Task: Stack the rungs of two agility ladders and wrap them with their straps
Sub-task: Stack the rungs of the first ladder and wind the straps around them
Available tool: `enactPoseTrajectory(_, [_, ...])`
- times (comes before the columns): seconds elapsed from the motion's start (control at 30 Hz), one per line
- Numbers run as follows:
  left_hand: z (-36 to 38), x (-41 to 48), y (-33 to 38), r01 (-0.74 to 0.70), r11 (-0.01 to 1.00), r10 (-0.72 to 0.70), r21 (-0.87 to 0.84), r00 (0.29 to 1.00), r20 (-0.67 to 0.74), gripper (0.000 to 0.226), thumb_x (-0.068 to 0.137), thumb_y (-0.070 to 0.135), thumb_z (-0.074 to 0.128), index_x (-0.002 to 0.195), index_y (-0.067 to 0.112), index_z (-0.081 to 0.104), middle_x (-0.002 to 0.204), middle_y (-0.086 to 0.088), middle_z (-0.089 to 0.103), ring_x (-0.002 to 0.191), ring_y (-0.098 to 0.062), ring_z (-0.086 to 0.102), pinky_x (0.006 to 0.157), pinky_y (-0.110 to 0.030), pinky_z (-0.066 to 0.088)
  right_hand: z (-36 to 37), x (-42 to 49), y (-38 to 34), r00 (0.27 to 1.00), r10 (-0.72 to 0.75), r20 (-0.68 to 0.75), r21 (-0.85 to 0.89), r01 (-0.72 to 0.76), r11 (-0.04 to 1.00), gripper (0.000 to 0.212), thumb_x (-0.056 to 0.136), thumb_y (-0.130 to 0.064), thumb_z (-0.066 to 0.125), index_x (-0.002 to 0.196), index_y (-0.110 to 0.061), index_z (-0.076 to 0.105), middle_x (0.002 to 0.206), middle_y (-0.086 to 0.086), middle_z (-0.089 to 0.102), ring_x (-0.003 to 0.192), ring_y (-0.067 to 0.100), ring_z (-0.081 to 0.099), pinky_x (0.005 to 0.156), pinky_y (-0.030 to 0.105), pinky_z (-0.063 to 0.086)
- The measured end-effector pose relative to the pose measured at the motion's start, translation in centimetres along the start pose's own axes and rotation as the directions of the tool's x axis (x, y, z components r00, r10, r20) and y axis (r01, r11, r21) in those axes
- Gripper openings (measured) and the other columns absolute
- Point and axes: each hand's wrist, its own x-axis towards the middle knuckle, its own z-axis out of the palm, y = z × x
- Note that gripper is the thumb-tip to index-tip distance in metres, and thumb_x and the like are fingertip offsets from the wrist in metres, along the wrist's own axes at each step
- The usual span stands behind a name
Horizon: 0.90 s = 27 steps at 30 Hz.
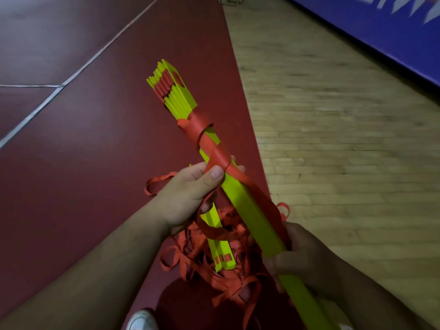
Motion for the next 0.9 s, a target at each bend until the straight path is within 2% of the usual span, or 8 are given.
enactPoseTrajectory(0.1, [0.3,0.0,0.1,-0.041,0.994,0.04,-0.106,0.999,-0.009,0.075,0.065,0.066,0.076,0.116,0.012,0.068,0.121,-0.013,0.068,0.04,0.0,0.037,0.041,-0.014,0.028,-0.2,0.2,0.6,0.991,0.02,0.133,0.172,-0.043,0.984,0.056,0.057,-0.019,0.076,0.112,-0.013,0.067,0.072,0.017,0.062,0.05,0.025,0.062,0.051,0.028,0.048])
enactPoseTrajectory(0.2, [0.5,0.2,0.0,-0.067,0.99,0.065,-0.122,0.998,-0.018,0.085,0.057,0.071,0.079,0.106,0.002,0.067,0.083,-0.02,0.062,0.037,-0.001,0.035,0.042,-0.018,0.022,-0.7,0.3,0.9,0.949,0.003,0.315,0.327,-0.111,0.939,0.052,0.065,-0.014,0.071,0.116,-0.008,0.065,0.071,0.018,0.057,0.051,0.024,0.062,0.051,0.027,0.049])
enactPoseTrajectory(0.27, [0.6,0.3,0.0,-0.076,0.99,0.075,-0.121,0.997,-0.009,0.054,0.056,0.07,0.079,0.081,0.023,0.071,0.052,0.003,0.056,0.036,0.0,0.035,0.04,-0.014,0.024,-0.7,0.4,1.0,0.891,-0.051,0.45,0.422,-0.163,0.892,0.051,0.075,-0.011,0.061,0.125,-0.003,0.059,0.075,0.014,0.059,0.055,0.019,0.064,0.052,0.025,0.051])
enactPoseTrajectory(0.37, [0.9,0.3,-0.1,-0.025,0.99,0.015,-0.141,0.998,-0.067,0.057,0.058,0.068,0.078,0.074,0.017,0.059,0.042,0.006,0.045,0.036,-0.004,0.033,0.047,-0.022,0.017,-0.6,0.9,1.4,0.868,-0.062,0.493,0.447,-0.192,0.873,0.057,0.08,-0.011,0.056,0.134,0.004,0.05,0.082,0.014,0.061,0.062,0.019,0.066,0.055,0.027,0.054])
enactPoseTrajectory(0.5, [1.5,0.5,0.1,0.008,0.996,-0.029,-0.09,0.973,-0.228,0.026,0.075,0.049,0.063,0.061,0.028,0.07,0.046,0.01,0.051,0.036,0.001,0.04,0.037,-0.013,0.031,-1.3,1.1,1.2,0.984,0.05,0.168,0.177,-0.081,0.981,0.07,0.068,-0.049,0.085,0.128,-0.02,0.063,0.098,0.018,0.072,0.078,0.032,0.07,0.068,0.04,0.055])
enactPoseTrajectory(0.63, [1.4,0.8,0.1,0.011,0.999,-0.029,-0.05,0.93,-0.367,0.026,0.073,0.048,0.067,0.066,0.022,0.07,0.053,0.01,0.052,0.039,-0.001,0.042,0.037,-0.014,0.033,-0.2,1.3,0.7,0.973,-0.012,-0.23,-0.381,-0.079,0.921,0.069,0.051,-0.078,0.078,0.112,-0.069,0.046,0.107,-0.016,0.072,0.091,0.001,0.071,0.081,0.031,0.058])
enactPoseTrajectory(0.77, [1.4,1.0,-0.3,0.004,1.0,0.007,0.025,0.9,-0.437,0.039,0.069,0.051,0.072,0.074,0.015,0.059,0.057,0.003,0.046,0.042,-0.006,0.04,0.039,-0.017,0.034,1.4,1.8,1.9,0.904,-0.15,-0.401,-0.619,-0.146,0.771,0.06,0.077,-0.065,0.07,0.126,-0.047,0.041,0.102,-0.017,0.065,0.093,0.004,0.064,0.082,0.037,0.054])
enactPoseTrajectory(0.9, [0.9,0.8,-0.1,-0.092,0.995,0.1,0.041,0.959,-0.264,0.031,0.077,0.043,0.07,0.087,0.014,0.063,0.064,0.006,0.059,0.046,-0.003,0.048,0.042,-0.013,0.038,1.8,1.4,1.9,0.849,-0.294,-0.439,-0.653,-0.077,0.753,0.048,0.074,-0.07,0.06,0.114,-0.047,0.044,0.085,-0.013,0.065,0.074,0.002,0.062,0.063,0.033,0.052])
